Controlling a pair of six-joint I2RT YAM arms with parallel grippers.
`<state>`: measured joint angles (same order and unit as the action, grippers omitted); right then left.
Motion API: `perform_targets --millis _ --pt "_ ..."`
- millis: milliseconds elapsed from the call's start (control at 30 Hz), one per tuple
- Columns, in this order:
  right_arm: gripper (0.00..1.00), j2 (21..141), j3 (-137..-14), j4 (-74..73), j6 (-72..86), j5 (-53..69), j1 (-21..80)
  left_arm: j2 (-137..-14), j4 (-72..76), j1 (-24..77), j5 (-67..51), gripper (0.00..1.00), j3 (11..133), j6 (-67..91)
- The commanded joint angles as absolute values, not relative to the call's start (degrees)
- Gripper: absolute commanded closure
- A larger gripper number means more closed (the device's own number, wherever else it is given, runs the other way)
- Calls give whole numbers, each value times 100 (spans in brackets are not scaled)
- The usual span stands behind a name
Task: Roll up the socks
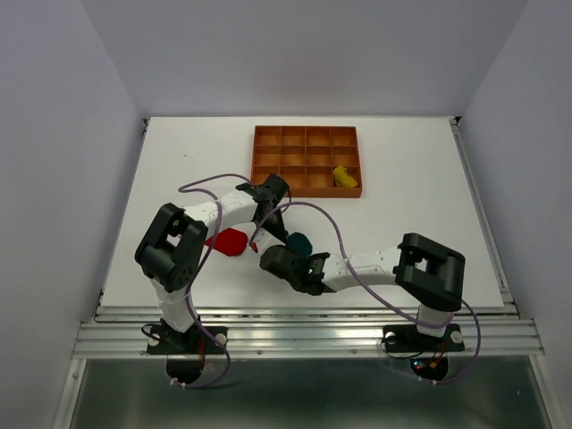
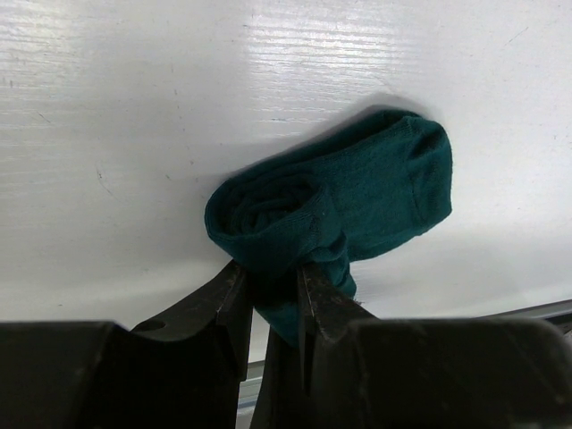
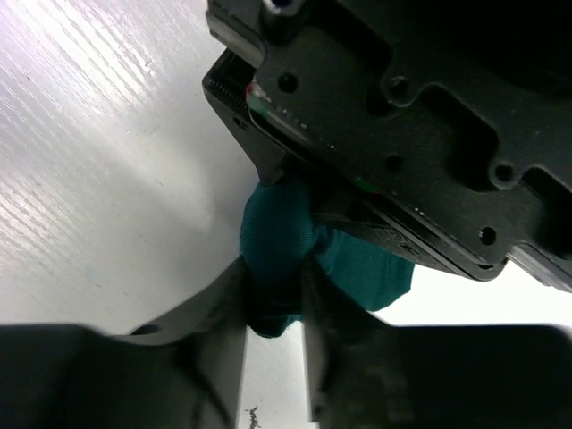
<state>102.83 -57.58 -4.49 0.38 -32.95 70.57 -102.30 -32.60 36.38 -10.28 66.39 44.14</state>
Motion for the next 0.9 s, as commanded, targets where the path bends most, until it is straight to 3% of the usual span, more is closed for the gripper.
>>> perform_targets --millis 0,267,700,867 --pt "75 10494 -5933 -580 88 -3638 7119 -10433 -3604 3656 -641 81 6513 4236" --pt "87 10530 -5845 -615 394 -3464 7119 -9986 -3454 3630 -642 64 6600 4245" --pt "89 9738 -5221 -71 1634 -1294 6294 -8965 -3367 2980 -387 55 6601 4078" --pt "89 9651 -5054 228 1933 -476 5933 -8641 -3270 2813 -448 46 6408 3991"
